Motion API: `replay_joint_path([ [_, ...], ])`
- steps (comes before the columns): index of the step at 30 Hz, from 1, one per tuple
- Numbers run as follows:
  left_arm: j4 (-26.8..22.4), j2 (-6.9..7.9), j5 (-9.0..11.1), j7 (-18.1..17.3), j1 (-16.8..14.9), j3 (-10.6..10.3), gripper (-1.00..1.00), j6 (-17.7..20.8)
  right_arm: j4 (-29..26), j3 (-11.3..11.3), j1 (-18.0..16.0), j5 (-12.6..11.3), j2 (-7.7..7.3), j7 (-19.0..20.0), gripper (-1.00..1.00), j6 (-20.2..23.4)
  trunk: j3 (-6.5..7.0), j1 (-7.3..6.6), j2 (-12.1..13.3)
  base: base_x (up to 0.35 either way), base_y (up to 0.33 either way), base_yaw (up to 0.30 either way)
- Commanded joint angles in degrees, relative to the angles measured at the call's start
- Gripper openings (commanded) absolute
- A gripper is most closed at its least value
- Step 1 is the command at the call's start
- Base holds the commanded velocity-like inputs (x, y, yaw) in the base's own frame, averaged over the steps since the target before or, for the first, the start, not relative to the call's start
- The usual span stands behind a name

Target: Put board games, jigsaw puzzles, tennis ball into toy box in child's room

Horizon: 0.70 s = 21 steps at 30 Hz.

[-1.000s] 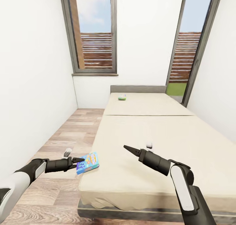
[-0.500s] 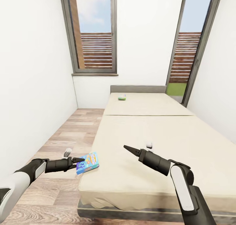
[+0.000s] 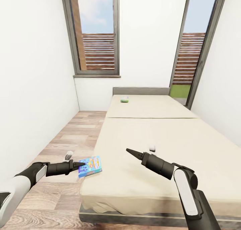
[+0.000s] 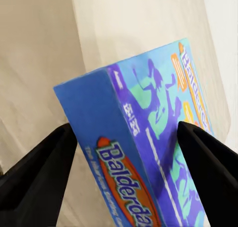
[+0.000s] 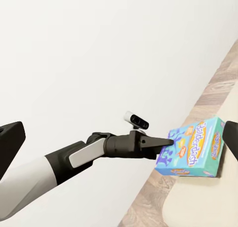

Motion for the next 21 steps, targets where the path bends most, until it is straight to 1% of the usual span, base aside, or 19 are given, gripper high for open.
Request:
replay_joint_path([
  [1, 0.01, 0.02, -0.02, -0.1, 0.01, -1.05, -1.0, 0.28, -0.01, -0.13, -0.04, 0.17, 0.07, 0.3, 1.0, 0.29, -0.06, -0.01, -0.02, 0.0, 0.0, 0.0],
  [7, 0.01, 0.04, -0.02, -0.29, 0.07, -1.05, -1.0, 0.28, -0.01, -0.12, -0.04, 0.17, 0.09, 0.29, 1.0, 0.28, -0.06, -0.01, -0.02, 0.0, 0.0, 0.0],
  [10, -0.02, 0.01, -0.02, -1.08, 0.07, -1.05, -1.0, 0.28, -0.01, -0.12, -0.04, 0.17, 0.1, 0.3, 1.0, 0.28, -0.06, -0.01, -0.02, 0.0, 0.0, 0.0],
  [17, -0.32, 0.02, -0.15, -6.05, 0.07, -1.25, -1.0, 0.37, -0.01, -0.12, -0.04, 0.17, 0.06, 0.29, 1.0, 0.3, 1.49, -0.19, 0.07, 0.0, 0.0, 0.0],
  [20, -0.33, 0.02, -0.18, -6.77, 0.07, -1.29, -1.0, 0.37, -0.01, -0.12, -0.04, 0.17, 0.09, 0.29, 1.0, 0.27, 2.15, -0.27, 0.11, 0.0, 0.0, 0.0],
  [21, -0.33, 0.02, -0.18, -6.9, 0.07, -1.3, -1.0, 0.37, -0.01, -0.12, -0.04, 0.17, 0.09, 0.31, 1.0, 0.28, 2.33, -0.49, 0.51, 0.0, 0.0, 0.0],
])
